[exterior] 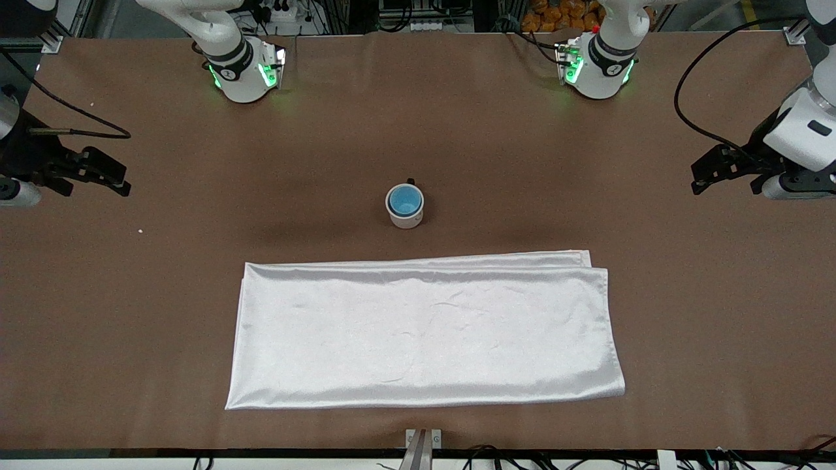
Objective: Place blue cup into white mug on table
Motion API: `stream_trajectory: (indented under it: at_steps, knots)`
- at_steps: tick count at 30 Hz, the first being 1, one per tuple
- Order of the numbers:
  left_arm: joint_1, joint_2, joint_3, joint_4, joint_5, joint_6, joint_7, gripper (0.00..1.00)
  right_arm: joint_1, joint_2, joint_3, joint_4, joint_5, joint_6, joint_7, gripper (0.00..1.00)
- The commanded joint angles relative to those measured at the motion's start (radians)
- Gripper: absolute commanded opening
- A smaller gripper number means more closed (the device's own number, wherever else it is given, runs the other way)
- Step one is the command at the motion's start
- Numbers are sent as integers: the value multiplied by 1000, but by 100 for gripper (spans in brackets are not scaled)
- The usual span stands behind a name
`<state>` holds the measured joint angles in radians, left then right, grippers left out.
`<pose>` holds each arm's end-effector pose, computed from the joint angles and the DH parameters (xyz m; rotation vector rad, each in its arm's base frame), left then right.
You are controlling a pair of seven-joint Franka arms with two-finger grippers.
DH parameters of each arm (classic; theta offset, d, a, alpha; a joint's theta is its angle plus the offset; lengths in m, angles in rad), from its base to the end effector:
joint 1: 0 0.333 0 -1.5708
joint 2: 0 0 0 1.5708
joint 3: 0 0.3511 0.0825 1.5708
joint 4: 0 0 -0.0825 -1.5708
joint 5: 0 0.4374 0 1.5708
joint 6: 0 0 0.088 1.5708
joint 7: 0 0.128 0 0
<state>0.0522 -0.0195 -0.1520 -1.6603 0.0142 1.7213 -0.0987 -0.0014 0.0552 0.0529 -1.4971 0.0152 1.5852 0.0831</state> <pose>0.6128 -0.0606 0.6167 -3.1299 0.0043 -0.1277 0.6288 0.0334 0.6446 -3.1205 0.0495 -0.0494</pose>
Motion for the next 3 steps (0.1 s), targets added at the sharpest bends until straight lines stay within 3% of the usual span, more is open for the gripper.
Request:
stream_trajectory:
  at_steps: [1, 3]
  knots:
    - [8, -27, -6, -18, -10, -11, -22, 100, 11, -14, -12, -9, -1, -7, -2, 100]
    - [8, -25, -6, -18, -10, -11, -21, 100, 11, -15, -12, -9, -4, -7, -2, 100]
